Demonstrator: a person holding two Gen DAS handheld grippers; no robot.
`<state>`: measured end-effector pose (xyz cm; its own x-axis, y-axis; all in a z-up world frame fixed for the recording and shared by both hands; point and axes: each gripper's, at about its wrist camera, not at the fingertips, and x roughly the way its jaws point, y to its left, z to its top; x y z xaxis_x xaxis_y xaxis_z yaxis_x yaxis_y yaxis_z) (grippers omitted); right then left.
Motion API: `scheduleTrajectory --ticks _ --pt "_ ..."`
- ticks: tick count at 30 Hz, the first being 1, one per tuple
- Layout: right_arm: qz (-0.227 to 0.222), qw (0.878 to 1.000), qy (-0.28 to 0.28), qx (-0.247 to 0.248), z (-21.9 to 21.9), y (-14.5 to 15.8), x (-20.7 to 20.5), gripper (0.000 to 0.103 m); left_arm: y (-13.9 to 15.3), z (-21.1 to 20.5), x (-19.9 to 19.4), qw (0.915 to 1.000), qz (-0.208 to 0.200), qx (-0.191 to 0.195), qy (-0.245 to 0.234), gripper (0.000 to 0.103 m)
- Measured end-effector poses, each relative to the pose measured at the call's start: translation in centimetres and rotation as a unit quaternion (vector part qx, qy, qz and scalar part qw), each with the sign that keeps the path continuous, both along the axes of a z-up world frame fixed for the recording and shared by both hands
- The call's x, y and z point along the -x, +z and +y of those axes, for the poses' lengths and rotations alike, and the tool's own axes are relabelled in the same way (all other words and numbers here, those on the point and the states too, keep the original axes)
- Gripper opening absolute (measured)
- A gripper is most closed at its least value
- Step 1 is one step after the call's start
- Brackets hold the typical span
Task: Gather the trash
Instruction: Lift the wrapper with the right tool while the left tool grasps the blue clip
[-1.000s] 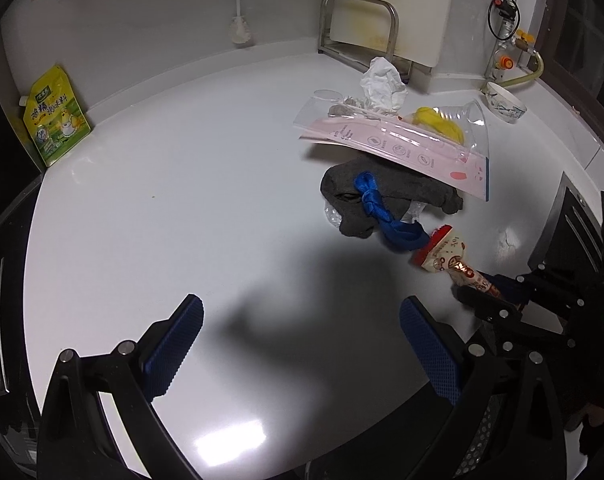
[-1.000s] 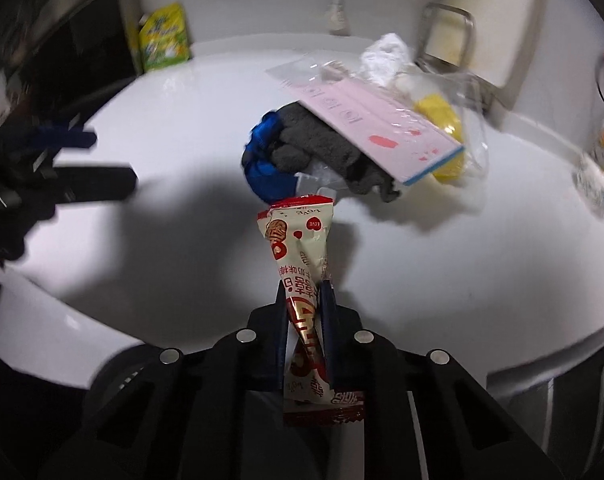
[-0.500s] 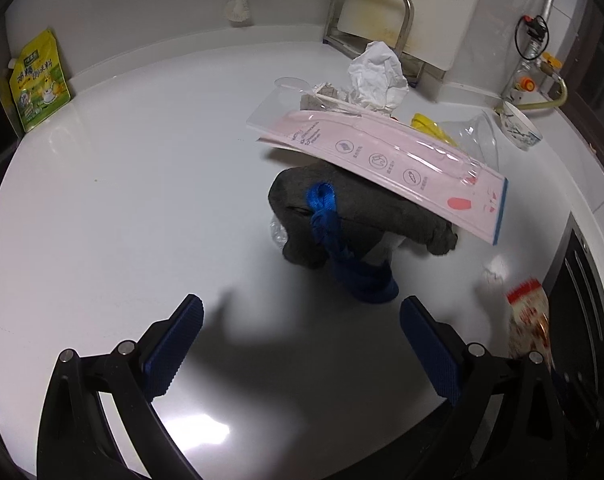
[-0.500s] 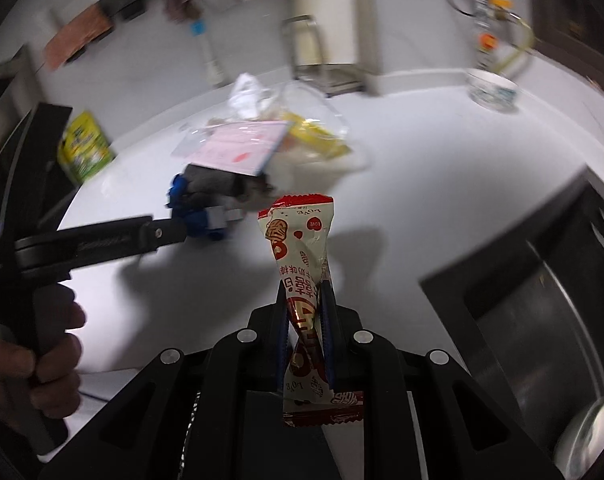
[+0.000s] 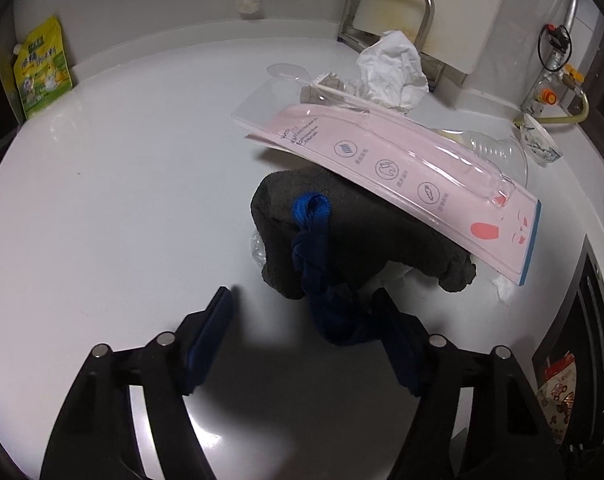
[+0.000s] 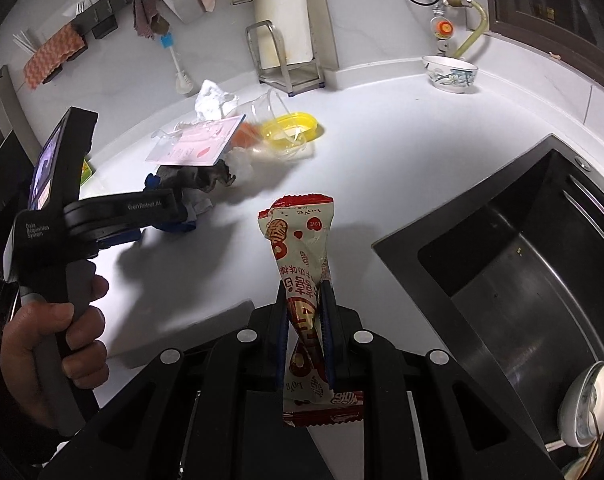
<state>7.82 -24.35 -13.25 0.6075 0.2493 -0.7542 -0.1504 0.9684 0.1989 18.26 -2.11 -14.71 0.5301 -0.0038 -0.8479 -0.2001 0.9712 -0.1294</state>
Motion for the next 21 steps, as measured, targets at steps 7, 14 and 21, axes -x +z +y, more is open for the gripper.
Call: scheduleTrajectory --ticks 7,14,21 --pt "-0.002 1.0 -0.004 -0.003 0.1 0.2 0.2 0.014 0.3 0.2 0.3 0.9993 -0.002 0.021 -0.032 0.013" --pt "-0.003 1.0 -0.002 -0.012 0.8 0.7 0.7 0.014 1.6 1.0 1.8 0.9982 -0.013 -0.003 -0.058 0.008" --pt "-0.001 1.0 0.0 -0.012 1.8 1.3 1.8 0.014 3.9 1.9 4.3 0.9944 -0.028 -0.038 -0.095 0.008"
